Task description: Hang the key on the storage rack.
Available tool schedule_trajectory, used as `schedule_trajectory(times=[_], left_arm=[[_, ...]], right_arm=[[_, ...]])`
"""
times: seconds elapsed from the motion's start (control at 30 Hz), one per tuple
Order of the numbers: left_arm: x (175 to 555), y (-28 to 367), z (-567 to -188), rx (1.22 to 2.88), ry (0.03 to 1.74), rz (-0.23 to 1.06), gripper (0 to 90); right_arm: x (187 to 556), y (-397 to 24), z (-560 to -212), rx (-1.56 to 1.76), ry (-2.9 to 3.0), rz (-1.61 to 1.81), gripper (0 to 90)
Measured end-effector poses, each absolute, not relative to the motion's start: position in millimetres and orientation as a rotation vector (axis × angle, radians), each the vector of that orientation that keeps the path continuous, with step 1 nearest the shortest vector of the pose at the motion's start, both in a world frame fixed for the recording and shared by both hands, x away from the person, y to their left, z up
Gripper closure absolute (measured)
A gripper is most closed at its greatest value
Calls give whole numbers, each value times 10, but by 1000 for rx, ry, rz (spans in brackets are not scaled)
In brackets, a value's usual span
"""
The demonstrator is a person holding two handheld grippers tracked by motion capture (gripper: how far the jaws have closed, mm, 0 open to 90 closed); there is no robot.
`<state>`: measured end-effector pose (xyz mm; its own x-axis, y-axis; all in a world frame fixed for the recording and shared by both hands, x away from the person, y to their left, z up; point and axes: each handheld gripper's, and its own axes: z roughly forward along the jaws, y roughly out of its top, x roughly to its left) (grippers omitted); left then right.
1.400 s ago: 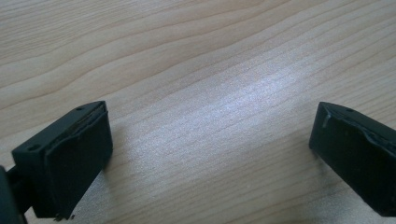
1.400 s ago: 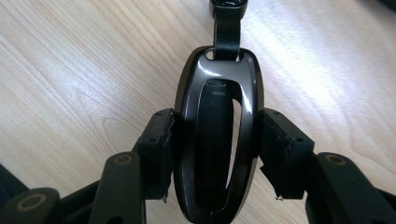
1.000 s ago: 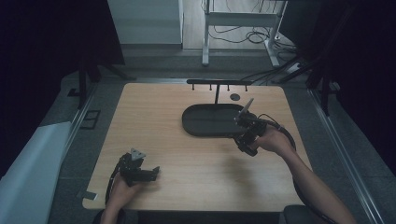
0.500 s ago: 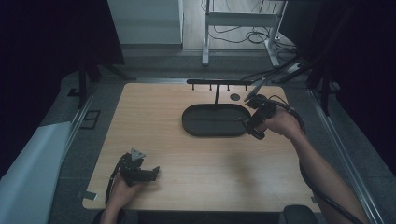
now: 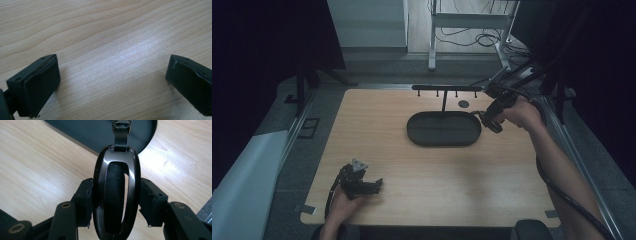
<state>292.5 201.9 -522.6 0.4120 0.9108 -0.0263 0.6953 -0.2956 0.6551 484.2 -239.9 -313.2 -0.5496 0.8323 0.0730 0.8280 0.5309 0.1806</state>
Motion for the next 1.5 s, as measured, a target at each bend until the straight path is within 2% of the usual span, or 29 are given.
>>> schedule_trajectory(times=[1.0, 1.5], left_arm=[[2923, 2018, -5226, 2082, 1359, 474, 0], [2924, 2018, -5225, 2082, 1360, 474, 0]], right_arm=[[5142, -2389, -2669, 1549, 2645, 362, 493], [5335, -2503, -2795, 1622, 2503, 338, 493]])
